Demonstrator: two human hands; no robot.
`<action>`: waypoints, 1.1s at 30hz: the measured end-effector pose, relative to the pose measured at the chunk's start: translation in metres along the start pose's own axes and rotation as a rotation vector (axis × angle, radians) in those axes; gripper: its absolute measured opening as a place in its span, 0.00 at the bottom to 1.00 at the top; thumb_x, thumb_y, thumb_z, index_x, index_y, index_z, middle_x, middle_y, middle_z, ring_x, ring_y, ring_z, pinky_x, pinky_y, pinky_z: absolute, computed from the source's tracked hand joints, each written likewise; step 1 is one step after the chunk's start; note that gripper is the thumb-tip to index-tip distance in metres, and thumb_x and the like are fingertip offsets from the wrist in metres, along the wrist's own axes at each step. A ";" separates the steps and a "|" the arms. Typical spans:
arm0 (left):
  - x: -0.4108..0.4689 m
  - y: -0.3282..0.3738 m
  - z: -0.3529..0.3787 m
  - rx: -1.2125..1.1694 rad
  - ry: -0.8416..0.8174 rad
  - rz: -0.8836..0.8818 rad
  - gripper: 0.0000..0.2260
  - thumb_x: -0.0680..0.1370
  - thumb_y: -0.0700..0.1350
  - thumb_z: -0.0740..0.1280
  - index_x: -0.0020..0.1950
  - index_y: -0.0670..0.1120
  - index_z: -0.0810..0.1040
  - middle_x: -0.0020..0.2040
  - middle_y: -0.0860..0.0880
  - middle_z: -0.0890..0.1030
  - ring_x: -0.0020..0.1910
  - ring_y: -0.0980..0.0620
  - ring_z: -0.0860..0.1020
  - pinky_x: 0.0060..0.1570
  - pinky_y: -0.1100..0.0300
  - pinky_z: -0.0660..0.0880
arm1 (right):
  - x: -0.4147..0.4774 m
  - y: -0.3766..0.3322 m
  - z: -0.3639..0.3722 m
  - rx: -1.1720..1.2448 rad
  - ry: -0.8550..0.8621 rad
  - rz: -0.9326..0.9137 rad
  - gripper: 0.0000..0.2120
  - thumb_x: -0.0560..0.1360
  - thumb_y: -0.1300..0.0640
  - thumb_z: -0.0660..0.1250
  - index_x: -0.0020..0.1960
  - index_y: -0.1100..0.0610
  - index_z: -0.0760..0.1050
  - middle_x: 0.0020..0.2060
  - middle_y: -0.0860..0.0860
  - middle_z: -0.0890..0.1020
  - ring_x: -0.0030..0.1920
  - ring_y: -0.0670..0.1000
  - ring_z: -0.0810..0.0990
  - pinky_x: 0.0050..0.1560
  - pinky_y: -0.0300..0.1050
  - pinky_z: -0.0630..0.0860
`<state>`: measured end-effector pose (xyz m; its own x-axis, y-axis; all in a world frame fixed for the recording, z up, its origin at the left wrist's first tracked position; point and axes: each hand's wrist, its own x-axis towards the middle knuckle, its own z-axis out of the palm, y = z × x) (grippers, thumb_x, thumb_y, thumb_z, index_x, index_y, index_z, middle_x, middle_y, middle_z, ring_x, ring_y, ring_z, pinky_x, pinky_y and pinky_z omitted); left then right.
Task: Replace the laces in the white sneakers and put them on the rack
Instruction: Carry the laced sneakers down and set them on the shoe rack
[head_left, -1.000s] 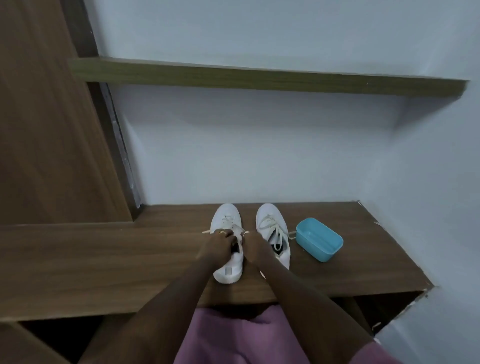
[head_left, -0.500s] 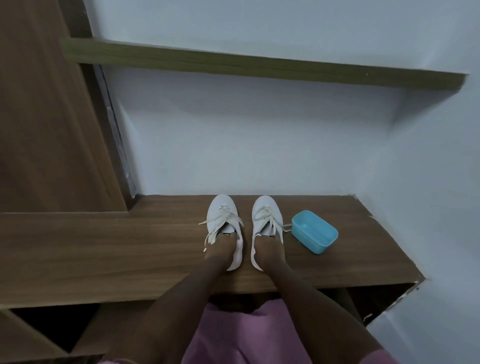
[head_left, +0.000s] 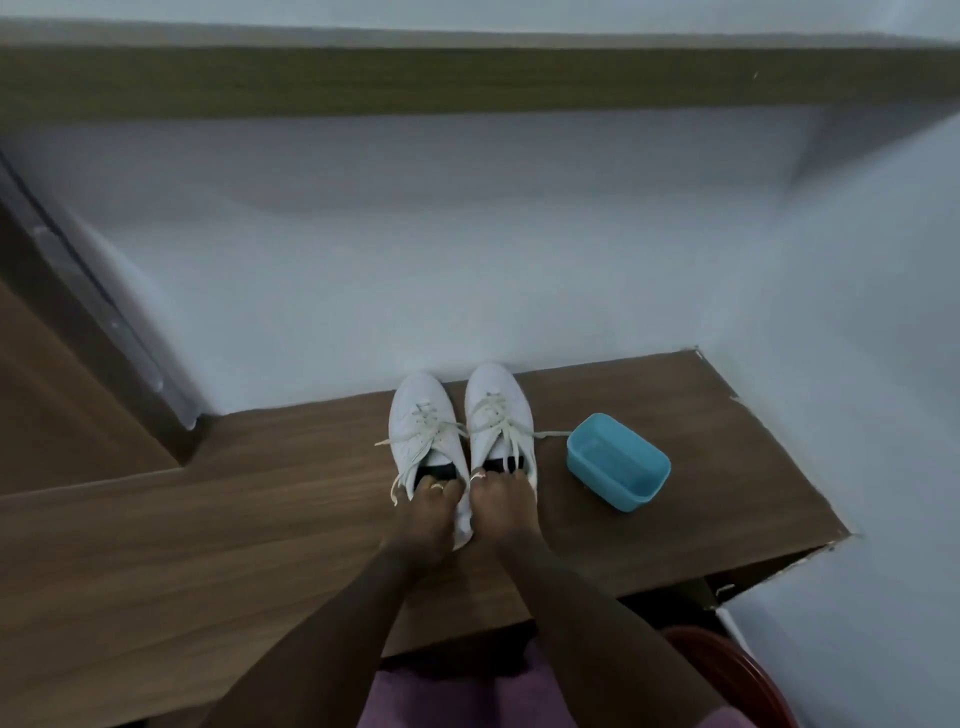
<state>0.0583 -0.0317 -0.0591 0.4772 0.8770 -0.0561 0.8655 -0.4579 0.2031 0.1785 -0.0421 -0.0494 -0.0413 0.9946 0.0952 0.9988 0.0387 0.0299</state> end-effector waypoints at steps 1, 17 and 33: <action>0.002 -0.002 -0.003 0.000 0.043 0.028 0.15 0.69 0.49 0.60 0.50 0.43 0.75 0.47 0.46 0.77 0.50 0.44 0.76 0.51 0.45 0.71 | 0.003 0.000 0.001 0.036 -0.001 0.016 0.17 0.44 0.54 0.81 0.25 0.55 0.76 0.18 0.49 0.74 0.19 0.47 0.74 0.27 0.35 0.70; -0.006 0.048 -0.113 0.037 0.075 0.131 0.19 0.48 0.33 0.75 0.35 0.42 0.74 0.29 0.45 0.75 0.27 0.43 0.75 0.26 0.62 0.61 | -0.013 0.032 -0.113 0.154 0.086 0.064 0.10 0.63 0.58 0.58 0.28 0.55 0.76 0.20 0.48 0.75 0.22 0.48 0.75 0.30 0.37 0.70; 0.010 0.204 -0.139 -0.063 0.136 0.821 0.12 0.66 0.48 0.56 0.34 0.42 0.76 0.29 0.46 0.76 0.28 0.44 0.76 0.22 0.59 0.68 | -0.134 0.135 -0.179 0.074 0.082 0.661 0.13 0.52 0.61 0.78 0.27 0.55 0.73 0.20 0.49 0.74 0.22 0.50 0.75 0.30 0.38 0.70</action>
<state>0.2187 -0.0963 0.1181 0.9267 0.2796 0.2510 0.2384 -0.9539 0.1821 0.3138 -0.1877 0.1200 0.5809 0.8009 0.1455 0.8137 -0.5667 -0.1291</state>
